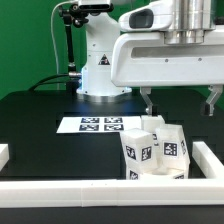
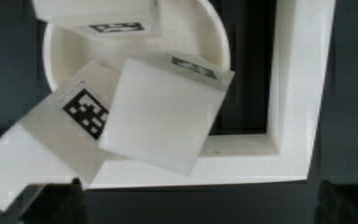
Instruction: Assemble stool
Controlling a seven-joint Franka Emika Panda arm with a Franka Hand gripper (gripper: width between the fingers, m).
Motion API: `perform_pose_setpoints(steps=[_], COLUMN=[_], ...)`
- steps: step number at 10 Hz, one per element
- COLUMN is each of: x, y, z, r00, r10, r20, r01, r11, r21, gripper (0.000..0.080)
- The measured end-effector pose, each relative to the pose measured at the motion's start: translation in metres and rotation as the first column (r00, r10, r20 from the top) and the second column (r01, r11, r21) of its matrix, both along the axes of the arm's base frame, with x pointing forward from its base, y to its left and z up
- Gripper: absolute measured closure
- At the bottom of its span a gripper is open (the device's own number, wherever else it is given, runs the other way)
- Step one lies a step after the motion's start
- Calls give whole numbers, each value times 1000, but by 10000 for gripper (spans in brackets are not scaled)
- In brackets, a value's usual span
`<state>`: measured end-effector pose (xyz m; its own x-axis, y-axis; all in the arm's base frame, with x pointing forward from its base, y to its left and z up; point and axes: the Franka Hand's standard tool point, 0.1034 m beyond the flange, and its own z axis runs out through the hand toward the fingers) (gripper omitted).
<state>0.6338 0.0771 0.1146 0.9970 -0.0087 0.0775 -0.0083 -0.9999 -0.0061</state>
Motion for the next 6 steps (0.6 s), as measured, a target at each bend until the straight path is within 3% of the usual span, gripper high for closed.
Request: perform_pose_setpoints(steps=[2, 6], x=[0, -1], y=[-3, -8], z=[-3, -4], r00=[944, 800], r10=[329, 599], r20=[13, -29], r01=[-327, -598], r11=[943, 794], r21=[-67, -113], gripper=[150, 150])
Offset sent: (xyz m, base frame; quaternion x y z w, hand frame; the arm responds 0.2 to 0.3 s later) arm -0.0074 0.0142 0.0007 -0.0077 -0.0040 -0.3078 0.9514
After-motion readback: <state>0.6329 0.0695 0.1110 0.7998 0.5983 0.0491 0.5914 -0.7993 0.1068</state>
